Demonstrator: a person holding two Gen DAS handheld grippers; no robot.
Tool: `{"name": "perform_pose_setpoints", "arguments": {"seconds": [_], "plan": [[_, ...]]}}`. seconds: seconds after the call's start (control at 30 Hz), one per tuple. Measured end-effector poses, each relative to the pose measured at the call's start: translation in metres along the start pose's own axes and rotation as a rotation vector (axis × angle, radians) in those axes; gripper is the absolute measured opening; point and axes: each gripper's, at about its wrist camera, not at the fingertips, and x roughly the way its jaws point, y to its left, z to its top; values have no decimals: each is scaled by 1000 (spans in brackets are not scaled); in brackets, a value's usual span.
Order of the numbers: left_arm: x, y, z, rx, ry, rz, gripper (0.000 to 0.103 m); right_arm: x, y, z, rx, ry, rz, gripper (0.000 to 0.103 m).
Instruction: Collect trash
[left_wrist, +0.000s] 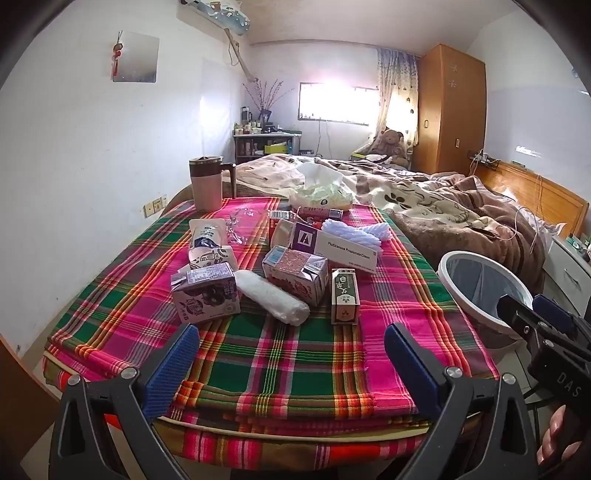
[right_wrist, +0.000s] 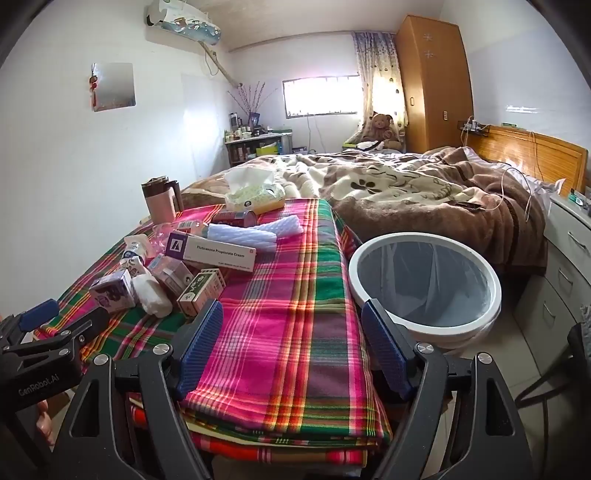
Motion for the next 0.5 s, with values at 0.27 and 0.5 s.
{"name": "perform_pose_setpoints", "arguments": {"seconds": [0.27,0.5], "plan": [[-7,0,2,1,-3,5,102,-1,0,1,-1,-1,-13,79],[-7,0,1,4,-3,8,102,-1,-1,2,-3,-3,-18,79]]}}
